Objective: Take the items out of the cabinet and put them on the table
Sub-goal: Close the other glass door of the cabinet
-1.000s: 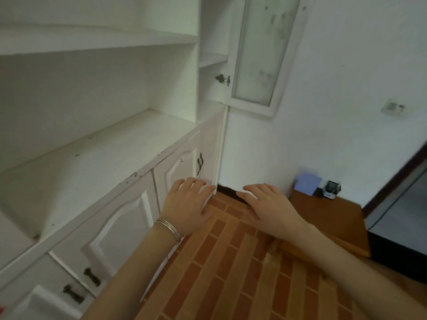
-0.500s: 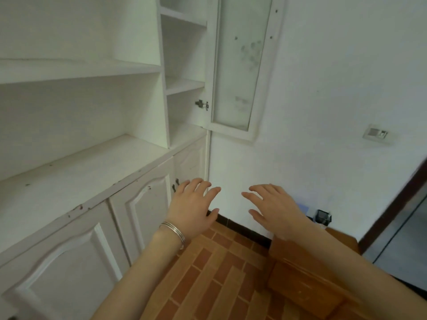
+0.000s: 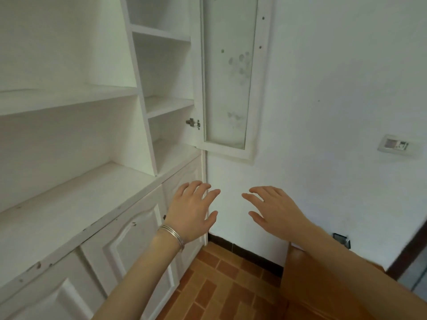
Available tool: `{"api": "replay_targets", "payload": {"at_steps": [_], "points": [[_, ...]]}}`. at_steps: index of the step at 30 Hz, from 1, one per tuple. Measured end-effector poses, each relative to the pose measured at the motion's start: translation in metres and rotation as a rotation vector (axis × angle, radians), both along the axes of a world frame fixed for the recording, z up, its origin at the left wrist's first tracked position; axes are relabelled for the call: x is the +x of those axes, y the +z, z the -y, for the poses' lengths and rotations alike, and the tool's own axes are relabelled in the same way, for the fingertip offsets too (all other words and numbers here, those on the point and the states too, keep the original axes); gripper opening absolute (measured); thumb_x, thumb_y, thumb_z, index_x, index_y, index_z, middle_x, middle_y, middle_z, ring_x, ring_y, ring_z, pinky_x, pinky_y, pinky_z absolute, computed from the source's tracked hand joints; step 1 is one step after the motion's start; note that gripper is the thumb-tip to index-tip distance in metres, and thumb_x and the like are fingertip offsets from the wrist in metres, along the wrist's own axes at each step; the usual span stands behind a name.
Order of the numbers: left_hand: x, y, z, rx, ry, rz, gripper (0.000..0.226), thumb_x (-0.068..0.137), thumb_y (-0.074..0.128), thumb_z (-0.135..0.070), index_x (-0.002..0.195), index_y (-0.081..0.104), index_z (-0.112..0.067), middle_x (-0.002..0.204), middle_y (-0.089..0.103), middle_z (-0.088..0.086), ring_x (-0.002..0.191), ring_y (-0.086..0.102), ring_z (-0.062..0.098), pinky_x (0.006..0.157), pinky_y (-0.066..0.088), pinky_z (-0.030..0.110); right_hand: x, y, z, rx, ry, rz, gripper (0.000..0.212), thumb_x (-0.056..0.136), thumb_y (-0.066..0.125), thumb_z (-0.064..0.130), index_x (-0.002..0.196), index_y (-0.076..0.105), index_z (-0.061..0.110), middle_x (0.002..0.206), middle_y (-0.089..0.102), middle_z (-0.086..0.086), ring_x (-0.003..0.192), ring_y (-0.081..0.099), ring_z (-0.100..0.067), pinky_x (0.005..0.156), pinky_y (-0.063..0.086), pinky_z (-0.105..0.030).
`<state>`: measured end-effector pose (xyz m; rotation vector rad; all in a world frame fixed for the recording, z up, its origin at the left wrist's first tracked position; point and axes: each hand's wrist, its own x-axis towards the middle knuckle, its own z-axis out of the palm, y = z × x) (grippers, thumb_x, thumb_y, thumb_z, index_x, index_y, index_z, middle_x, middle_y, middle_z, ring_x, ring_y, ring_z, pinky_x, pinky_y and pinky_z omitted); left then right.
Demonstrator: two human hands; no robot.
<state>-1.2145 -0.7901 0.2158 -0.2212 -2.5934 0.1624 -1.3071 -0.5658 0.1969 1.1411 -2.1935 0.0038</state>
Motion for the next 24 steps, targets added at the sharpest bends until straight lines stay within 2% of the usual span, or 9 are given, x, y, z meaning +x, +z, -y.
{"api": "replay_targets", "payload": {"at_steps": [13,24], "points": [[-0.172,0.024,0.029,-0.005,-0.111,-0.034,0.052,0.078,0.037,-0.046,0.116,0.064,-0.022,0.111,0.066,0.003,0.105,0.061,0.026,0.089,0.049,0.043,-0.146,0.034,0.033,-0.035,-0.078,-0.031,0.048,0.072,0.076,0.028,0.114,0.062,0.012,0.108,0.066,-0.009,0.096,0.064,-0.027,0.081,0.052,-0.041],[-0.298,0.009,0.004,0.005,-0.023,-0.033,0.051,0.077,0.038,-0.046,0.114,0.064,-0.022,0.108,0.066,0.002,0.103,0.062,0.025,0.087,0.049,0.041,-0.282,0.029,0.006,0.034,-0.068,0.041,0.05,0.074,0.075,0.028,0.118,0.058,0.011,0.113,0.064,-0.011,0.098,0.063,-0.028,0.083,0.052,-0.041]]}}
